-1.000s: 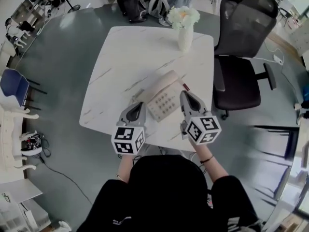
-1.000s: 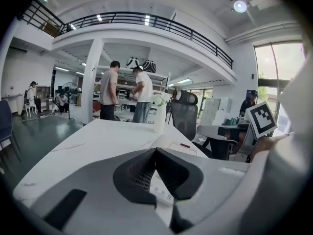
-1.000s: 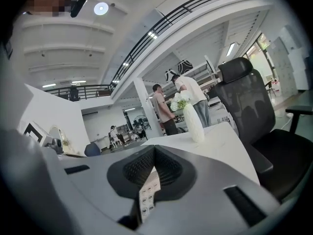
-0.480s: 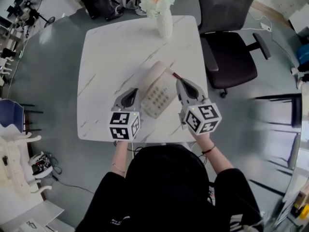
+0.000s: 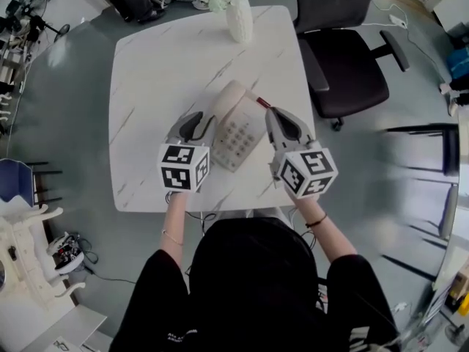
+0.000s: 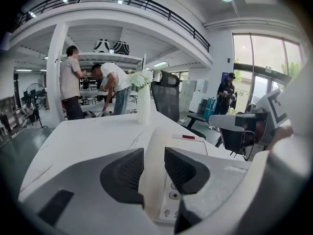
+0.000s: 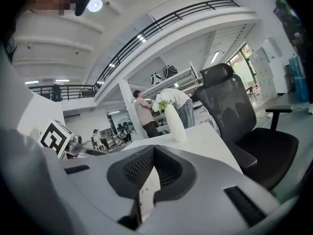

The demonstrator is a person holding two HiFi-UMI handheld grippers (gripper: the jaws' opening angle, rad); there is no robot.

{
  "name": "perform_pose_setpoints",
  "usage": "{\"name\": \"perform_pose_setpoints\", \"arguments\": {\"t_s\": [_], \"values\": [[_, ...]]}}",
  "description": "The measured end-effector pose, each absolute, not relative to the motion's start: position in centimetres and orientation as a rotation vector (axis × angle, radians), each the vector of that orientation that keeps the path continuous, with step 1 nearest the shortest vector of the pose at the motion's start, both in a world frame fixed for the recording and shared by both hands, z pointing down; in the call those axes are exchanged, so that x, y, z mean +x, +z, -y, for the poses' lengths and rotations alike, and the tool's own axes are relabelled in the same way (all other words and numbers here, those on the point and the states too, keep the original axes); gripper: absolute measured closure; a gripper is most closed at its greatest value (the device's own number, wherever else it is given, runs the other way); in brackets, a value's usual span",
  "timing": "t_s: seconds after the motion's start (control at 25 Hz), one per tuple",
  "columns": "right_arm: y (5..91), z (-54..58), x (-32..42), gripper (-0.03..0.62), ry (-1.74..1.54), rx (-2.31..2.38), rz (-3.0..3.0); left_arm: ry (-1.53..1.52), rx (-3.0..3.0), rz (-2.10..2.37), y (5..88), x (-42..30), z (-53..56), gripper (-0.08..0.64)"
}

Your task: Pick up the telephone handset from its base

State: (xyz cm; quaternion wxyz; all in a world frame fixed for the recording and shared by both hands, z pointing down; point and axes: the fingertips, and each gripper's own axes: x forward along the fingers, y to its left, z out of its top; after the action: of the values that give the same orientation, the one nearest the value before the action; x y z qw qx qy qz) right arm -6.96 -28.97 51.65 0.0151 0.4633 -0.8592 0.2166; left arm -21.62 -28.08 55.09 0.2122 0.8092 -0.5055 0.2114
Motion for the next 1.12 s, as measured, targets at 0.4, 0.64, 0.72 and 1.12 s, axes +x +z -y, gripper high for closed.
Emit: {"name": "perform_pose_setpoints", "arguments": {"t_s": [0.4,0.64,0.72,1.12], "values": [[52.3,28.9,-5.7,0.601,0.684,1.513,2.651,0.695,2.272,1.281,58.0,-20.3,29.6,0.313],[52.5,28.8,-5.7,0.601,0.691,1.524,2.642,0.781,2.266,1.192,60.0,-19.8,29.8,0.305],[52.7,28.8,-5.7,0.601,0.690,1.524,2.640,0.781,2.247,1.202,60.3,-19.9,29.9,0.307],[52.4,29.0,-5.5,0.601,0.672,1.538,2.631,0.845,2.257,1.187,60.6,-19.9,29.8,0.333]]}}
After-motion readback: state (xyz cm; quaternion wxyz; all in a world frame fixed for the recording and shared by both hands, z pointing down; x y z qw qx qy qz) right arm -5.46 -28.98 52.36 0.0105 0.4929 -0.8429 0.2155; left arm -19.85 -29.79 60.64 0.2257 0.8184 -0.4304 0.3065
